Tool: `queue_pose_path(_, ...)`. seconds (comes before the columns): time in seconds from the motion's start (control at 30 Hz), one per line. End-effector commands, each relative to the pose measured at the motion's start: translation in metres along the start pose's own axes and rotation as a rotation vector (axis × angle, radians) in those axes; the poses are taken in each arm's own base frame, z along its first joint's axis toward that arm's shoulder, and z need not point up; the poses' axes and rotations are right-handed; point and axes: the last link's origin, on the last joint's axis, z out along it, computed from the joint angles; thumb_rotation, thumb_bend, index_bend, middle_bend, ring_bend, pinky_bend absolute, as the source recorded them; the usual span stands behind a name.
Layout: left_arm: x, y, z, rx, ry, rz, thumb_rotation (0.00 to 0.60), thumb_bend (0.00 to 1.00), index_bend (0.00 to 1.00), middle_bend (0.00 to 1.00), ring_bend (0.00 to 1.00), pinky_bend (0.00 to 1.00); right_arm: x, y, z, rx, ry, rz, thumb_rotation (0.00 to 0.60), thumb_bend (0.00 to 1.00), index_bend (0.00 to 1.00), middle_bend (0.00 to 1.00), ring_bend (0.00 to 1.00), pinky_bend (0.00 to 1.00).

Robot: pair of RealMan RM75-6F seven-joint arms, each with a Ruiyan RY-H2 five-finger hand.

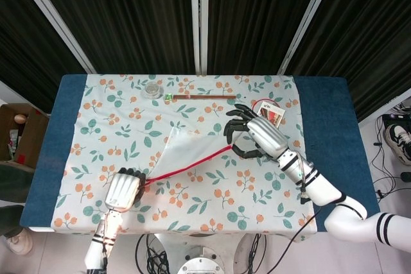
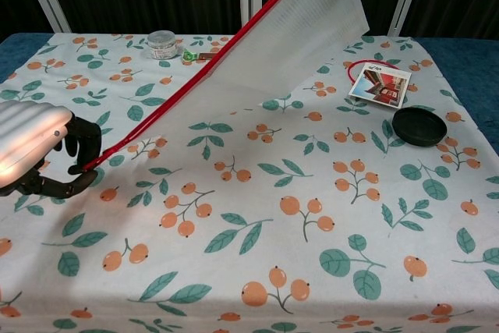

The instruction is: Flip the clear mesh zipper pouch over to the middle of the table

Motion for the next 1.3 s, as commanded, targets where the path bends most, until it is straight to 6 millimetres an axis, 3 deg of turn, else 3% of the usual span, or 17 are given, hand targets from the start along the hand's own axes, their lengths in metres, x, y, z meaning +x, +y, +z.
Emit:
queue_pose_path(0.03,-0.001,-0.004,0.003,0.004,-0.006,0.014,0.600,0.40,0.71,0.57,0.49,0.46,0.005,0.007,-0.008,-0.015,0.010,-0.006,0.600,0.44,0.81,0.40,0.15,0.04)
queue_pose_path(0.53,-0.004,-0.026,0.005,0.008,-0.027,0.068,0.600,0.40,0.71,0.57,0.48,0.46,0.017,0.015,-0.032,-0.034,0.036,-0.026,0.600,0.44,0.81,0.40,0.15,0.04)
queue_pose_path(0.6,-0.002,-0.026,0.003,0.000,-0.034,0.049,0.600,0.39,0.64,0.53,0.46,0.45,0.013,0.015,-0.035,-0.031,0.020,-0.047,0.600,0.44,0.80,0.39,0.15,0.04)
queue_pose_path(0.67,0.002,-0.025,0.003,-0.011,-0.042,0.010,0.600,0.29,0.48,0.46,0.41,0.42,0.003,0.018,-0.040,-0.030,-0.021,-0.100,0.600,0.44,0.77,0.37,0.15,0.04)
queue_pose_path(0.73,0.009,-0.024,0.004,-0.021,-0.036,-0.033,0.600,0.12,0.30,0.35,0.31,0.36,-0.013,0.020,-0.047,-0.029,-0.076,-0.156,0.600,0.44,0.70,0.34,0.14,0.04)
queue_pose_path(0.8,0.016,-0.024,0.005,-0.028,-0.020,-0.077,0.600,0.04,0.22,0.27,0.25,0.32,-0.027,0.024,-0.053,-0.031,-0.119,-0.202,0.600,0.42,0.57,0.29,0.11,0.02)
queue_pose_path(1.0,0.042,-0.031,0.004,-0.042,0.047,-0.107,0.600,0.00,0.16,0.19,0.18,0.24,-0.062,0.039,-0.072,-0.091,-0.273,-0.310,0.600,0.20,0.08,0.10,0.00,0.00)
queue_pose_path(1.07,0.051,-0.036,0.004,-0.028,0.077,-0.109,0.600,0.00,0.16,0.19,0.18,0.24,-0.064,0.044,-0.080,-0.160,-0.379,-0.311,0.600,0.13,0.01,0.04,0.00,0.00)
queue_pose_path(1.13,0.057,-0.042,0.005,-0.007,0.098,-0.112,0.600,0.00,0.16,0.18,0.18,0.24,-0.061,0.046,-0.085,-0.220,-0.452,-0.290,0.600,0.05,0.00,0.00,0.00,0.00)
queue_pose_path(1.3,0.067,-0.067,0.012,0.044,0.128,-0.125,0.600,0.00,0.16,0.18,0.18,0.23,-0.038,0.050,-0.099,-0.330,-0.475,-0.245,0.600,0.00,0.00,0.00,0.00,0.00)
